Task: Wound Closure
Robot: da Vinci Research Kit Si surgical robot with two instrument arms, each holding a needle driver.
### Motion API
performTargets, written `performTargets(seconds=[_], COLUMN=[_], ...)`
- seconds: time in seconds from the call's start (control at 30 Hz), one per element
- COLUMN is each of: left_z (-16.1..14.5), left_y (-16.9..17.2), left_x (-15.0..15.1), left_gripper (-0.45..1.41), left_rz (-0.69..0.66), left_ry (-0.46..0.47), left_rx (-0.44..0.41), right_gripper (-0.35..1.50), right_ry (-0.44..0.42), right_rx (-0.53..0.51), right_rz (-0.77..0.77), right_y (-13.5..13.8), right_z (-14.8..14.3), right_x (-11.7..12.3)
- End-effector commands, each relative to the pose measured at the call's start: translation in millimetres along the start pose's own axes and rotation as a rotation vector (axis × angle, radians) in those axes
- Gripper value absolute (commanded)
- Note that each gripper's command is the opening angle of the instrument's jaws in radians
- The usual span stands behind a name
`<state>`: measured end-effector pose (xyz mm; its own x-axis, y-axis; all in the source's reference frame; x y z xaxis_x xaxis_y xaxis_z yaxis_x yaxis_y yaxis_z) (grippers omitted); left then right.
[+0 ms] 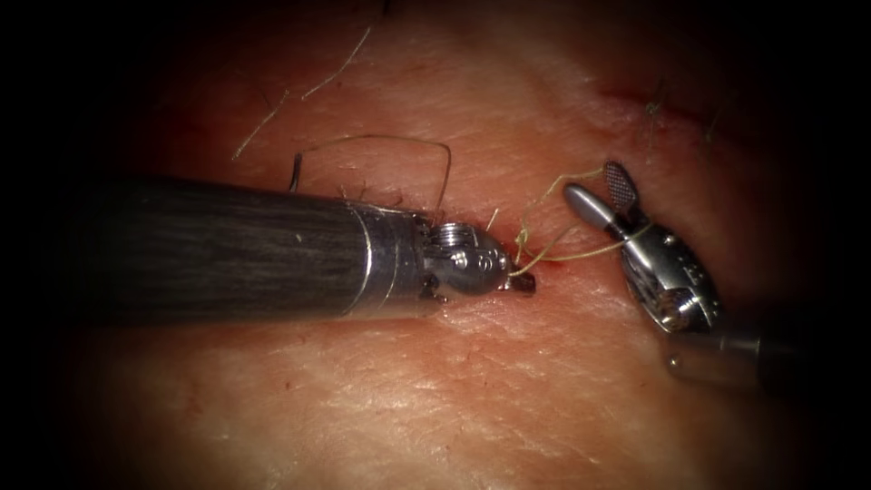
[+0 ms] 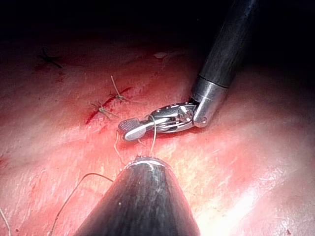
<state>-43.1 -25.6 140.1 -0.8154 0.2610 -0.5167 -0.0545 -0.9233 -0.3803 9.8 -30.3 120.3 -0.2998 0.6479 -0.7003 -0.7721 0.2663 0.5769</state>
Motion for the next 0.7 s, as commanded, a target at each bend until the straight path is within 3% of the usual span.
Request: performTargets(seconds=[0.03,0.4,0.7], left_z=[0.8,0.3,-0.2], left_y=[0.0,0.4,0.7], left_x=[0.1,0.4,0.3], left_gripper=[-0.45,-0.45,-0.45], left_rz=[0.000,0.000,0.003], left_ry=[0.000,-0.002,-0.002], left_rx=[0.000,0.003,0.002], right_gripper=[0.96,1.16,1.16], right_ry=[-0.007,-0.069,-0.109], right_rx=[-0.005,-0.030,0.019], right_rz=[0.014,0.102,0.133], right_y=[0.0,3.1,2.6], right_z=[0.5,2.6,5.2], right_x=[-1.2,-4.5,-5.9])
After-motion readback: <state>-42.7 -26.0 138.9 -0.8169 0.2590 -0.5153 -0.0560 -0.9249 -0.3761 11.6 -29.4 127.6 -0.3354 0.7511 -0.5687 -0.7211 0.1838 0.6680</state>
